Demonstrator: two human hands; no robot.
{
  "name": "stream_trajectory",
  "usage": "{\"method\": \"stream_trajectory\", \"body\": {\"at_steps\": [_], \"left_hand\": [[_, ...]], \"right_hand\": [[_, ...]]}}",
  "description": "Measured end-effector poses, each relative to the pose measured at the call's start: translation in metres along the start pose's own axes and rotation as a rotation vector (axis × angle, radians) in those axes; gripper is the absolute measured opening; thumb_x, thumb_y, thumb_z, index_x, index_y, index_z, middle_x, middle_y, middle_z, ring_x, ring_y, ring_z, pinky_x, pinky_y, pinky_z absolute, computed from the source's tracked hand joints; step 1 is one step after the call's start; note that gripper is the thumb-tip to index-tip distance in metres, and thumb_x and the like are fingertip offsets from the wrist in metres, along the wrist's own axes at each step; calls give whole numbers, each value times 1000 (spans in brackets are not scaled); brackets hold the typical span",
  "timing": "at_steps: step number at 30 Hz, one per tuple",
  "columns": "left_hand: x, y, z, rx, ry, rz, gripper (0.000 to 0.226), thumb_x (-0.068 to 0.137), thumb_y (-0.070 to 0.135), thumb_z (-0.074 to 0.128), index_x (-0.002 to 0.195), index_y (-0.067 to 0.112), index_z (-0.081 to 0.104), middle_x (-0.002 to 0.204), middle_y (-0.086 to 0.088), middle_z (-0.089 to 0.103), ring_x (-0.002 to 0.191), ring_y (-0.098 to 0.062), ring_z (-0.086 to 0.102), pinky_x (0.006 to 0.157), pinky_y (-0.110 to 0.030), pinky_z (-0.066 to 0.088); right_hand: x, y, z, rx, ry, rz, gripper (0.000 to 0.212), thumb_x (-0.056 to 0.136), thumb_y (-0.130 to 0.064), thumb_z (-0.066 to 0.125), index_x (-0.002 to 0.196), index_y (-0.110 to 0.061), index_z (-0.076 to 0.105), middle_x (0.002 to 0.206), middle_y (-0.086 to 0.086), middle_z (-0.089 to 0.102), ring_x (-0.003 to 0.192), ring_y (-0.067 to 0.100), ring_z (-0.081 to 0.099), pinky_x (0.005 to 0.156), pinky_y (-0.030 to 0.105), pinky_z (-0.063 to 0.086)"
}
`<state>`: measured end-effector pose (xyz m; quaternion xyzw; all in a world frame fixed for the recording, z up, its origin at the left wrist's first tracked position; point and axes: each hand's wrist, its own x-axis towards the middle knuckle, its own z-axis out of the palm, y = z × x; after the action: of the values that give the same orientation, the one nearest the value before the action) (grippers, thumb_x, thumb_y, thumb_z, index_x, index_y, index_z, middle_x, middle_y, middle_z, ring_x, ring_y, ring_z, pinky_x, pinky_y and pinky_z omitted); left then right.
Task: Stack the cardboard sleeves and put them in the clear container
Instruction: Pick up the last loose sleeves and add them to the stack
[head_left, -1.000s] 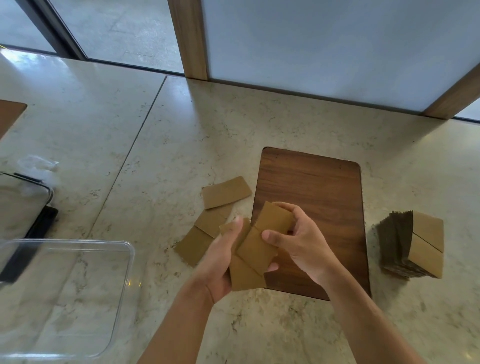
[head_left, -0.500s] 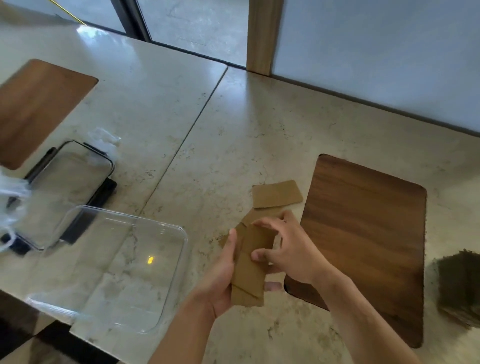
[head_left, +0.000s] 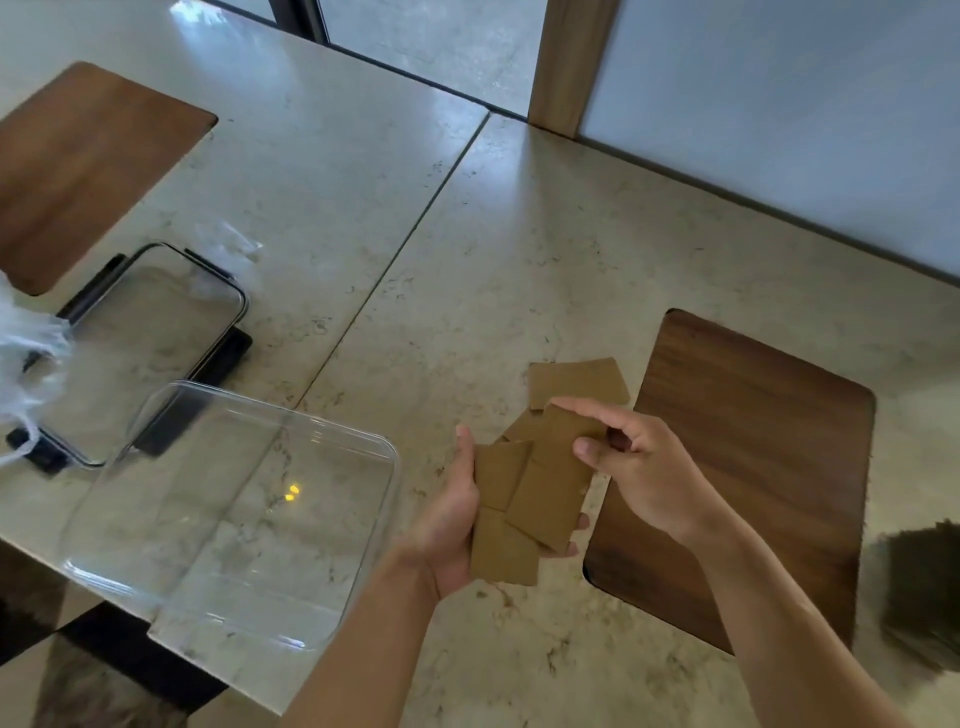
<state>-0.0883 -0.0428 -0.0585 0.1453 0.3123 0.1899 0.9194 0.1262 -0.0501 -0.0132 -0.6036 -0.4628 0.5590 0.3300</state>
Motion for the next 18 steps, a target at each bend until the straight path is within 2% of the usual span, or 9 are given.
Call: {"method": "stream_trajectory", "body": {"at_steps": [4, 6, 8, 9, 11, 12, 13, 16, 18], "left_hand": [[1, 0, 2, 33, -6, -18, 99, 91, 86, 23, 144, 13, 64, 133, -26, 69, 111, -39, 71, 95, -56, 59], [0, -2, 4, 59, 47, -9, 81, 96, 76, 45, 136, 9, 69, 109, -22, 74, 88, -32, 72, 76, -47, 64], [-1, -2, 5, 112, 143, 48, 58, 88, 48, 79, 127, 5, 69, 90, -17, 72, 70, -28, 68, 61, -39, 60], [-2, -3, 3, 99, 204, 96, 54, 82, 30, 86, 127, 8, 67, 88, -16, 71, 67, -28, 66, 57, -38, 57], [-3, -3, -1, 0, 315, 207, 61, 79, 5, 84, 134, 25, 67, 94, -18, 72, 68, -30, 65, 57, -40, 55], [-2, -2, -3, -49, 346, 247, 61, 80, 3, 81, 133, 32, 69, 96, -19, 72, 71, -31, 66, 58, -41, 55], [-3, -1, -5, -92, 358, 270, 56, 81, 5, 78, 129, 32, 72, 97, -19, 72, 73, -31, 67, 59, -42, 56], [-3, 8, -7, -244, 385, 258, 27, 81, 14, 77, 108, 18, 78, 97, -21, 72, 74, -33, 69, 59, -41, 56], [2, 14, -5, -304, 437, 233, 20, 79, 17, 78, 99, 16, 78, 93, -21, 72, 70, -32, 68, 56, -39, 54]], "right_hand": [[-4, -2, 14, -47, -66, 34, 41, 99, -14, 70, 127, -44, 70, 114, -13, 76, 102, 4, 73, 86, 21, 60], [-3, 5, 32, -161, -27, 30, 39, 95, -24, 74, 126, -47, 67, 116, -19, 66, 98, 0, 70, 83, 22, 60], [2, 14, 46, -252, 110, -36, 45, 94, -25, 72, 130, -51, 62, 122, -20, 49, 98, -8, 61, 86, 15, 54], [6, 17, 48, -275, 225, -35, 46, 96, -24, 69, 133, -50, 60, 125, -15, 45, 100, -7, 57, 90, 15, 52], [18, 23, 40, -433, 480, 20, 50, 98, -19, 65, 141, -41, 56, 134, -2, 43, 120, 11, 48, 105, 32, 48], [26, 25, 33, -567, 547, 61, 55, 97, -17, 65, 147, -36, 52, 142, 4, 40, 129, 22, 40, 111, 43, 44], [34, 25, 27, -687, 533, 103, 63, 95, -18, 65, 152, -34, 45, 151, 8, 34, 137, 30, 32, 116, 50, 38], [59, 21, 14, -931, 232, 140, 82, 90, -23, 66, 161, -37, 27, 171, 2, 7, 156, 36, -1, 127, 54, 9], [69, 17, 7, -1052, 141, 104, 81, 88, -27, 69, 160, -35, 32, 168, 3, 18, 156, 36, 5, 129, 53, 3]]}}
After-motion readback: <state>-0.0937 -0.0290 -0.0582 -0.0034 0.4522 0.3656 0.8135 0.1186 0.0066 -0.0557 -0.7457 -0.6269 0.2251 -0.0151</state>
